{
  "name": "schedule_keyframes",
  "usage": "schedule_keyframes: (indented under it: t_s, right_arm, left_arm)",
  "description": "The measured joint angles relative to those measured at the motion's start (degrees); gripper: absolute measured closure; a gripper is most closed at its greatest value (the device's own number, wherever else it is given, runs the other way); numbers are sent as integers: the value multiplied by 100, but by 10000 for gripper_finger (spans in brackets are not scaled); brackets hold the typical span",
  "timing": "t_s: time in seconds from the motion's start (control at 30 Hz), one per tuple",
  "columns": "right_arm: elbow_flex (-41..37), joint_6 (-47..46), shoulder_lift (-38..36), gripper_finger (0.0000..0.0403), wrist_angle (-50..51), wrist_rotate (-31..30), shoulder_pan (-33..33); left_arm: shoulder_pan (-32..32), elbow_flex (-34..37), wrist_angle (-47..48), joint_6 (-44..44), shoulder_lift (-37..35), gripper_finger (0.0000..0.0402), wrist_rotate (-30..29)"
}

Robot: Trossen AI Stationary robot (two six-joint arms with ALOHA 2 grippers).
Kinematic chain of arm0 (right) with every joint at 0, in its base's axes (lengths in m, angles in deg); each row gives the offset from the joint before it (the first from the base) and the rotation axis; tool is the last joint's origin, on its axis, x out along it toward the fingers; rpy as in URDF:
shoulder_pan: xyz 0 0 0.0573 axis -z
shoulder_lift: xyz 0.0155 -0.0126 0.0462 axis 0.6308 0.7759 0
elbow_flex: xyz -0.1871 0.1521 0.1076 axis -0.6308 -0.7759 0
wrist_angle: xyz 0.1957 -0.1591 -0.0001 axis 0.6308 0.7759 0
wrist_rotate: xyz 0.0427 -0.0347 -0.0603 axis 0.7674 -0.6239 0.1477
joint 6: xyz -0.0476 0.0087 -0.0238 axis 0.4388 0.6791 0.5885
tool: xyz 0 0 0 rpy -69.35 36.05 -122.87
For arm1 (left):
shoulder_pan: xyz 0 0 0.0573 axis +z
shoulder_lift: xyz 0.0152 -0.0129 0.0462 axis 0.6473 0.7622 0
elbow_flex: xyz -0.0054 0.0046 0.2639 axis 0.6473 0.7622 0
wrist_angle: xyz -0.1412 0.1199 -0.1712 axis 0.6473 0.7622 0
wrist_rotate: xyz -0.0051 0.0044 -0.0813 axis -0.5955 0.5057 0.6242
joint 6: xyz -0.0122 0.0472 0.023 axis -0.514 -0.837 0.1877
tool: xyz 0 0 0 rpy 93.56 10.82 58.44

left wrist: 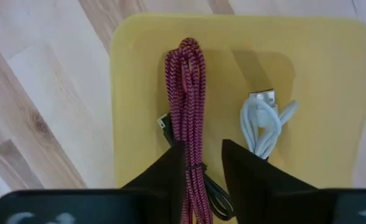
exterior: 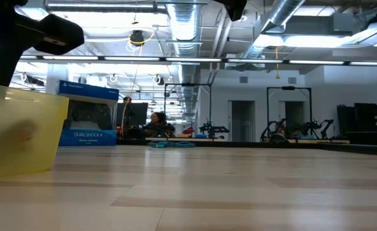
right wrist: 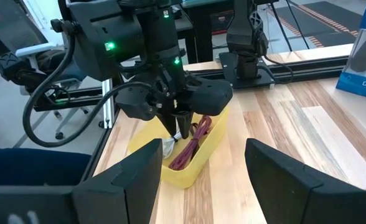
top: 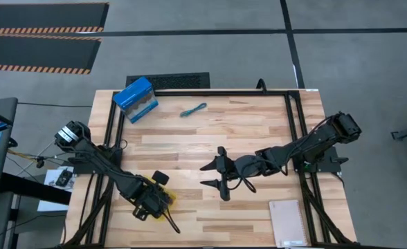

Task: Pick and place USB-C Cables
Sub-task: Put the blue charger cable into the yellow bin

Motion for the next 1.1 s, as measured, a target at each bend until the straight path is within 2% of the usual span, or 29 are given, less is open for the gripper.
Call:
schedule_keyframes:
  t_s: [0.27,0.47,0.93,1.1]
  right_arm:
    - [0,6,0,149,40,-2,11]
    - [0,6,0,149,117,-5,105]
    - [0,7,0,149,108,-17,467]
    - [0,6,0,149,103,-15,609]
  left_arm:
    - [7,0,38,4,-7,266,-7]
    - [11,0,73,74,-219,264,-59]
    - [122,0,-114,240,-1078,264,-1032]
    - [122,0,-392,150,-1556,264,-1189]
